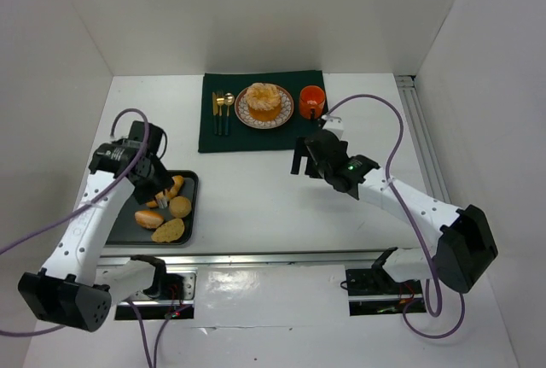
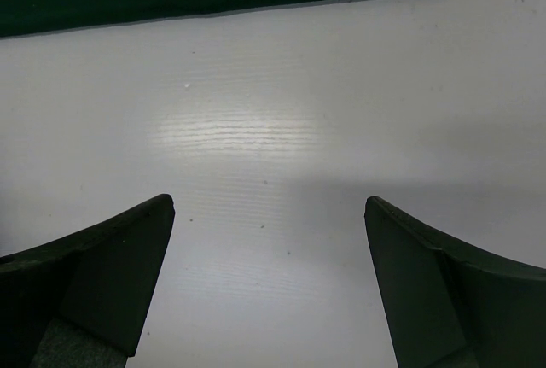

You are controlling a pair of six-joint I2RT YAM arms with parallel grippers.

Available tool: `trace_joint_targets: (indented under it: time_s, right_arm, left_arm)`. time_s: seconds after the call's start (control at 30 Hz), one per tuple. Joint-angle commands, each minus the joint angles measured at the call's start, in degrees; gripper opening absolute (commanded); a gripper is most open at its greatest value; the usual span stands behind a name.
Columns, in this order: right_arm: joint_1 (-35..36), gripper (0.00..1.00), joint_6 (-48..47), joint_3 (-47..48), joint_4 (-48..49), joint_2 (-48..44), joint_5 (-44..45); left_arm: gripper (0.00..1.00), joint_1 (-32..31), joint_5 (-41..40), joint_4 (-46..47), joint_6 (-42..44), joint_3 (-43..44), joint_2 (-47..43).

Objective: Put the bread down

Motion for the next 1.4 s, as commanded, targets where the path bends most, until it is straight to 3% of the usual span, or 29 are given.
trace_joint_targets:
  time_s: [0.0, 0.5, 1.37]
  right_arm:
    - [0.59, 1.00, -2.31, 1.36, 4.72, 1.08, -3.01]
    - [0.59, 1.00, -7.67, 4.01, 6.74, 4.07, -6.88]
    - [0.59, 1.00, -7.15, 0.76, 6.83, 5.82, -6.18]
  left_arm:
    - [0.58, 5.88, -0.13, 3.23, -3.51, -2.23, -1.96]
    - [0.59, 28.91, 1.72, 10.53, 3.43, -4.18, 0.86]
    - [0.62, 36.84, 2.07, 18.18, 6.86, -9.88, 4.37]
